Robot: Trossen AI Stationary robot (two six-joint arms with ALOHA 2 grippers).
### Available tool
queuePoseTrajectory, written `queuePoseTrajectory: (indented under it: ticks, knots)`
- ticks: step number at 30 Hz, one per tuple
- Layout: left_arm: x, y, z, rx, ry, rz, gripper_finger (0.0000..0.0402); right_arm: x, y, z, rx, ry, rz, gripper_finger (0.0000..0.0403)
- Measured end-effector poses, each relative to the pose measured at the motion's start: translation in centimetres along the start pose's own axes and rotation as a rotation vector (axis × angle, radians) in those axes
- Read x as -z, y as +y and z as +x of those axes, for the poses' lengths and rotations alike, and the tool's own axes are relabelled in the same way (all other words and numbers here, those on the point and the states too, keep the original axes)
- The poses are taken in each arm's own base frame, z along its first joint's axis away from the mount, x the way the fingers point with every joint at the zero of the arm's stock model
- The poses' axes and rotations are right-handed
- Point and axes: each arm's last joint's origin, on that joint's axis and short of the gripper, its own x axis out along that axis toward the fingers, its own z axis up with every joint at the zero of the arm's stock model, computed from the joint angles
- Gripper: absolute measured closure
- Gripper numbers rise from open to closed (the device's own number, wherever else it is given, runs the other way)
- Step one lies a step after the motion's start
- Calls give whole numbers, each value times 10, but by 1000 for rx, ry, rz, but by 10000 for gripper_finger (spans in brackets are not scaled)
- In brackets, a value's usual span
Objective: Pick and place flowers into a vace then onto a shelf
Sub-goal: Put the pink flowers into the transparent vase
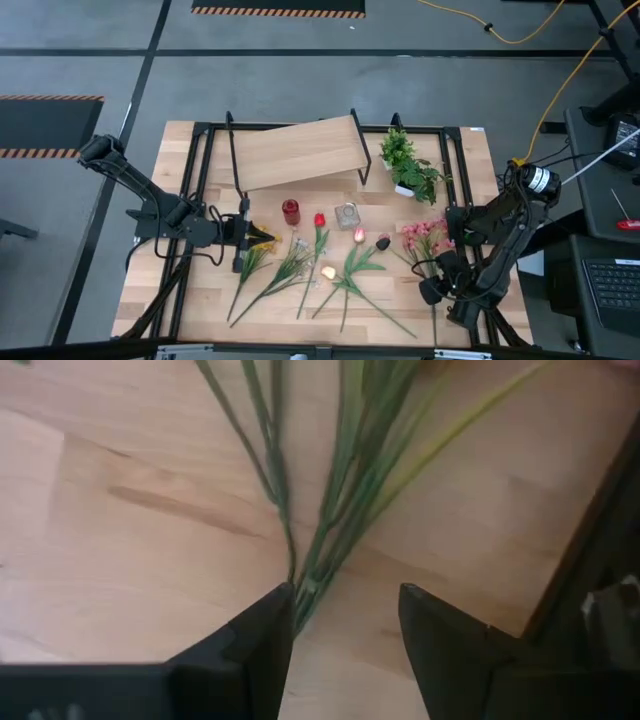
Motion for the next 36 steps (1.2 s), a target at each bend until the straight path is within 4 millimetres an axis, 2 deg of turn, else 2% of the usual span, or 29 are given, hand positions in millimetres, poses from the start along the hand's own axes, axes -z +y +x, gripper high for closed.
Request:
queuePoseTrajectory:
  ticks: [9, 18, 36]
  knots:
    - [0, 0, 0, 0, 0, 1, 398, 3, 3, 1, -33, 21, 0, 221]
    - [0, 0, 0, 0, 0, 1, 398, 7, 4, 16, 23, -42, -58, 221]
    - [0, 0, 0, 0, 0, 0, 398, 9, 8, 24, 25, -42, -98, 221]
